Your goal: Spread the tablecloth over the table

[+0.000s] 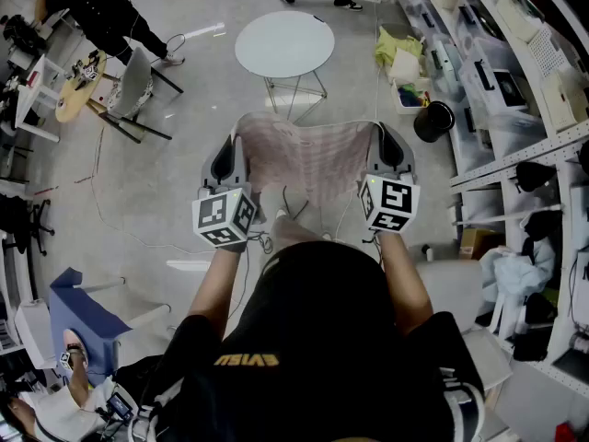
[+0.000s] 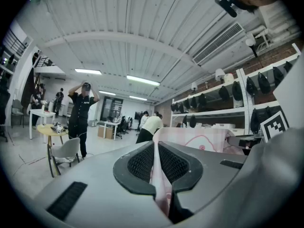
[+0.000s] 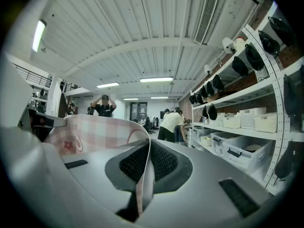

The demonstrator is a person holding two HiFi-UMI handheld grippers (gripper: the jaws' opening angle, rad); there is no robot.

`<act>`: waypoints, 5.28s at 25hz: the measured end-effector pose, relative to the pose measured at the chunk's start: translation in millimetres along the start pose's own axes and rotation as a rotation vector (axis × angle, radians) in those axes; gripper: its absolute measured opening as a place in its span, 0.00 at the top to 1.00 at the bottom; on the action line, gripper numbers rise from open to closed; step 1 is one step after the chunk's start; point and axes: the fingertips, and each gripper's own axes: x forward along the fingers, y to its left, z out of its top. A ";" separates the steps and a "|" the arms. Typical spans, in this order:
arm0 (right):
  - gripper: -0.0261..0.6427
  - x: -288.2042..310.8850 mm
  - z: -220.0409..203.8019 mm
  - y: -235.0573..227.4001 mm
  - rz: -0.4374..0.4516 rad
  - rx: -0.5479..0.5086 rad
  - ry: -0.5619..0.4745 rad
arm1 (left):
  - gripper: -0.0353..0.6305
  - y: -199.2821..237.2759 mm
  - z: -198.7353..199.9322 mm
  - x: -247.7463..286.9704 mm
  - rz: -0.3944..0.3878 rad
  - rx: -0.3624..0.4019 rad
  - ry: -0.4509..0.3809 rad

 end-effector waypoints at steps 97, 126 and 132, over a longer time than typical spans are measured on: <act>0.95 486.0 53.5 14.6 -0.086 -0.102 0.087 | 0.89 244.6 81.4 428.5 0.001 0.060 -0.029; 0.95 704.9 70.1 -57.5 -0.061 -0.027 0.066 | 0.89 265.8 119.8 656.8 0.062 0.117 -0.006; 0.95 745.6 76.3 -54.9 -0.120 -0.040 0.070 | 0.89 290.4 119.4 709.5 0.000 0.089 -0.005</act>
